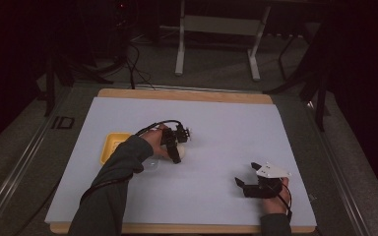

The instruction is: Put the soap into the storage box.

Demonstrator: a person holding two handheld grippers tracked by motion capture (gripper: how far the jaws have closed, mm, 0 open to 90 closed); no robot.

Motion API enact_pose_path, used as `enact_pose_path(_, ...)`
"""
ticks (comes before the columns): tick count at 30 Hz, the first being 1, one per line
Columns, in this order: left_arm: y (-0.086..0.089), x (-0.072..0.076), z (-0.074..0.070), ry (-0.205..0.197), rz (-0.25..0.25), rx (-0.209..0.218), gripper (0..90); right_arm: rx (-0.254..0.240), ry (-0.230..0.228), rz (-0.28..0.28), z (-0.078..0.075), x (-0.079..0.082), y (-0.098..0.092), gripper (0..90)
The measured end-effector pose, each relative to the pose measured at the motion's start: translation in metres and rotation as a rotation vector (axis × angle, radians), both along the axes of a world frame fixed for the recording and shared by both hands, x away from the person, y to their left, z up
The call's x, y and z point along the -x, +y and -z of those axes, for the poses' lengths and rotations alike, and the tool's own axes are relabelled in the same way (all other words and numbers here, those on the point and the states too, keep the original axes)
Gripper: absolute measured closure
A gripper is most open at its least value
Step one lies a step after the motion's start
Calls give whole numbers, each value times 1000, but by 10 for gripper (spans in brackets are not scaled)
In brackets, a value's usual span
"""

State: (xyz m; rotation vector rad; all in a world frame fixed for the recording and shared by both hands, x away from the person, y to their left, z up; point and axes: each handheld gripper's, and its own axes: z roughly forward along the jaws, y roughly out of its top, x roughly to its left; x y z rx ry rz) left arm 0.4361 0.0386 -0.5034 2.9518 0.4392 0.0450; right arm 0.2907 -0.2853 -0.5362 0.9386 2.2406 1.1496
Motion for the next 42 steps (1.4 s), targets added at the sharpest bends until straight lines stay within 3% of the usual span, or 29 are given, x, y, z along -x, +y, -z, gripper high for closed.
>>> enact_pose_path(18, -4, 0, -2, 5, 38, -55, 246, 1, 0, -2, 0, 0, 0, 139)
enact_pose_path(24, -1, 0, -4, 9, 33, -55, 246, 1, -1, -2, 0, 0, 0, 139)
enact_pose_path(42, 21, 3, -26, -22, 8, -40, 246, 2, -1, -1, 0, 0, 0, 139)
